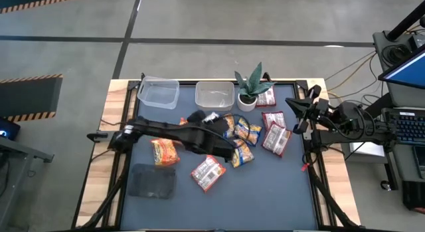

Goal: Sort Maruchan noodles
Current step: Put the blue noodle pack into the transparent bin

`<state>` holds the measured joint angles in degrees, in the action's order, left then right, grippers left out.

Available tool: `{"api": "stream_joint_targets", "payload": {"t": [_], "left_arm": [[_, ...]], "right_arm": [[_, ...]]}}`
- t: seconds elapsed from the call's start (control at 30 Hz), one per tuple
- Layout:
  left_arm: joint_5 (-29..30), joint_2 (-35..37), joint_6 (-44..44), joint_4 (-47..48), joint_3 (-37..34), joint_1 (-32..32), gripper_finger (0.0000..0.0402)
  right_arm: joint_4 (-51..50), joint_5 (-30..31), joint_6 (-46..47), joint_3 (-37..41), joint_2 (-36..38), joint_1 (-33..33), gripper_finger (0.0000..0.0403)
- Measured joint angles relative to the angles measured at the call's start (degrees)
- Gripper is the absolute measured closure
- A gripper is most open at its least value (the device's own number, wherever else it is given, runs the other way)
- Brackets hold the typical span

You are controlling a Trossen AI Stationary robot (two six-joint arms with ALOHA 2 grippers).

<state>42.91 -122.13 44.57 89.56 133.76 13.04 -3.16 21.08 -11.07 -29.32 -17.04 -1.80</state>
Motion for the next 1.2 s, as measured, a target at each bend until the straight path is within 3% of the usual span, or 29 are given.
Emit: {"api": "stream_joint_targets", "payload": {"t": [0.33,0.5,0.6,0.73,0.93,1.2], "left_arm": [[0.66,7.41,-10.92,-3.65,-1.39,-0.07,0.0366],[0.66,11.42,-13.82,-6.35,-7.59,-0.72,0.0366],[0.67,15.71,-14.68,-11.62,-16.13,-1.41,0.0366],[1.21,23.98,-17.05,-26.23,-32.26,-1.82,0.0366],[-4.2,37.19,-20.08,-48.49,-55.63,-4.59,0.0366],[-7.38,52.92,-24.26,-64.31,-74.01,-15.34,0.0366]], "right_arm": [[0.15,0.0,0.08,-0.02,0.0,0.0,0.0394],[0.26,0.0,0.11,-0.02,0.0,0.0,0.0394],[0.26,0.0,0.13,0.0,0.0,0.0,0.0394],[0.25,0.01,0.71,-0.01,-0.02,0.0,0.0394],[0.14,0.0,0.72,0.54,-0.02,0.0,0.0394],[-0.13,0.16,3.9,2.16,-0.65,0.0,0.0394]]}}
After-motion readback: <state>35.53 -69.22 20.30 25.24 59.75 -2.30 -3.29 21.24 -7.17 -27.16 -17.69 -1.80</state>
